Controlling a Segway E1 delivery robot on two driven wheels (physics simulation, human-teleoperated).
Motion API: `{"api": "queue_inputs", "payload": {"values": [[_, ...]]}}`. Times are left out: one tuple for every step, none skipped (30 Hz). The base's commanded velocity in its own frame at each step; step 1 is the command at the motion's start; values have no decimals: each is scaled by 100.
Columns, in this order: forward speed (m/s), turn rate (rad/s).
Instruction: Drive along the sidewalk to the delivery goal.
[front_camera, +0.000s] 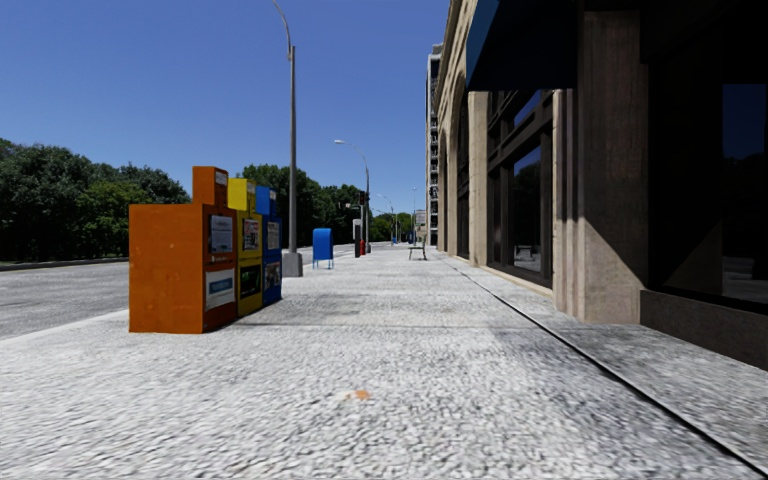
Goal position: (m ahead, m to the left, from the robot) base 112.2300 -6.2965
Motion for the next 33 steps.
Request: {"api": "queue_inputs", "payload": {"values": [[200, 0], [200, 0], [200, 0], [200, 0], [200, 0], [200, 0], [200, 0], [200, 0], [200, 0], [200, 0], [200, 0], [200, 0], [200, 0], [200, 0], [200, 0], [200, 0], [200, 0], [200, 0], [200, 0], [200, 0], [200, 0], [200, 0], [200, 0], [200, 0], [200, 0], [200, 0], [200, 0], [200, 0], [200, 0], [200, 0], [200, 0], [200, 0], [200, 0]]}}
